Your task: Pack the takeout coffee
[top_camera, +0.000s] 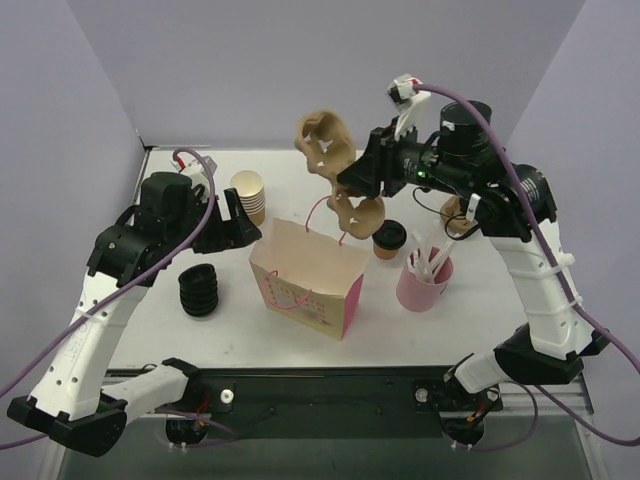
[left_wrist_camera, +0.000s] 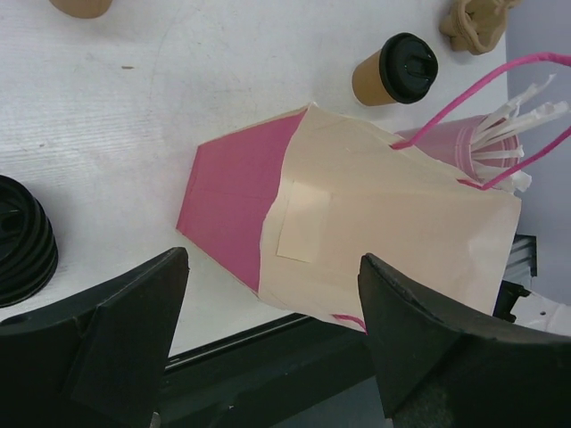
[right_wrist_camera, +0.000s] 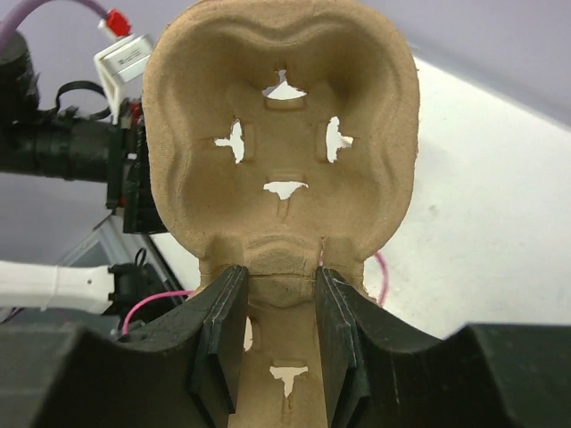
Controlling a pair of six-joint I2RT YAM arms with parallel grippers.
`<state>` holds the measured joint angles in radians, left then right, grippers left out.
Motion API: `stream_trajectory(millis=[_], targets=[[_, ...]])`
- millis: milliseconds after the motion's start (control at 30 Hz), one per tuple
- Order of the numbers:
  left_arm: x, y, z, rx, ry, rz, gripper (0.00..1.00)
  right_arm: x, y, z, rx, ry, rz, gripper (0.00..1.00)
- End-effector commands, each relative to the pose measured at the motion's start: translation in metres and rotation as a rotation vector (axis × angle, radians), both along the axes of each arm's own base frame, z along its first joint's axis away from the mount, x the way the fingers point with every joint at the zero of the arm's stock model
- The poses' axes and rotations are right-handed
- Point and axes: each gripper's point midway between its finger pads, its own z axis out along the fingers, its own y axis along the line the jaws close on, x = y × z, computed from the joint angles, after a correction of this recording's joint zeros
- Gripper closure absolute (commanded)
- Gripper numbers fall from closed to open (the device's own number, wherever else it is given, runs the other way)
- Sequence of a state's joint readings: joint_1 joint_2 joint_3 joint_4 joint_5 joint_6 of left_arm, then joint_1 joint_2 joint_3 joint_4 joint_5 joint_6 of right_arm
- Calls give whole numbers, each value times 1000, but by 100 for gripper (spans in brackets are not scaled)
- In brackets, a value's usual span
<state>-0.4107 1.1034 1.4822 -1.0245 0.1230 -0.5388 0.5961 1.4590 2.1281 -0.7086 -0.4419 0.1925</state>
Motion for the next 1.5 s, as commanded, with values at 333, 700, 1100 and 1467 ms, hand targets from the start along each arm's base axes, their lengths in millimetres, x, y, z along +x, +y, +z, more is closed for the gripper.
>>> stream_trajectory(millis=[333,700,1100,1467], targets=[[2,-4,-26,-49,-14,19,20,-37,59,-44,-87,53,192,73],[3,-4,-41,-47,2,23,40,-35,81,-106,-256,68,259,74],[3,-9,-41,-54,-3,-7,67,-35,75,-156,-428,41,264,75],[2,-9,-40,-53,1,-16,67,-41,76,-187,-549,23,300,76]])
